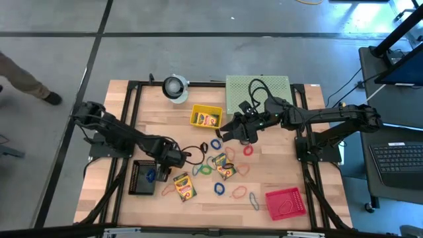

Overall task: Pick & Place Office Desk Supplies
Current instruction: Put the yellow spring keychain into the black bin

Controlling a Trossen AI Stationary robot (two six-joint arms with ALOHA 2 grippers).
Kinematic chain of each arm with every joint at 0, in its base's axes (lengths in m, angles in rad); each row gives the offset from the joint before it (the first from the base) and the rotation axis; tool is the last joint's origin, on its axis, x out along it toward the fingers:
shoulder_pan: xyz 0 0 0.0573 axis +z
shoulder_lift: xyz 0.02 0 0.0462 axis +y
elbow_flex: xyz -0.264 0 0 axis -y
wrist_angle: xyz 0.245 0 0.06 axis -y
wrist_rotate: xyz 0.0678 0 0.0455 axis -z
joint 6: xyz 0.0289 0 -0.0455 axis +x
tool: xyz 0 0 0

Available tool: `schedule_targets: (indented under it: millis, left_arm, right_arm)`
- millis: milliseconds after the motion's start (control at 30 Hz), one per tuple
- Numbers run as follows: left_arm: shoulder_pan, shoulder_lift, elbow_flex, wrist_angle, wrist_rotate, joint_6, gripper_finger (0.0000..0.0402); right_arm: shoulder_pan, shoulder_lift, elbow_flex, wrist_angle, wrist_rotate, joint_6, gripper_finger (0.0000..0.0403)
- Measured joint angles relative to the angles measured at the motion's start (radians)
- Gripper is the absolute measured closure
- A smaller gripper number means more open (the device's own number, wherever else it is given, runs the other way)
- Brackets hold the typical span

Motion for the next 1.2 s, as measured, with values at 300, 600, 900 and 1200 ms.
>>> schedule_targets:
  millis: [300,600,900,1200]
  left_arm:
    - [0.0,0.096,0.003,0.007,-0.013,0.002,0.0215]
    - [0.0,0.15,0.003,0.009,-0.011,-0.042,0.0292]
    - [0.0,0.152,0.0,0.052,0.037,-0.027,0.0392]
    - [0.0,0.101,-0.001,0.058,0.061,-0.009,0.0398]
  right_arm:
    - [0.0,0.0,0.0,0.0,0.0,0.002,0.0085]
    - [0.0,0.0,0.0,0.0,-0.005,0.005,0.0085]
    - [0.0,0.0,0.0,0.0,-0.004,0.004,0.0085]
    - [0.0,0.0,0.0,0.0,-0.003,0.003,0.0084]
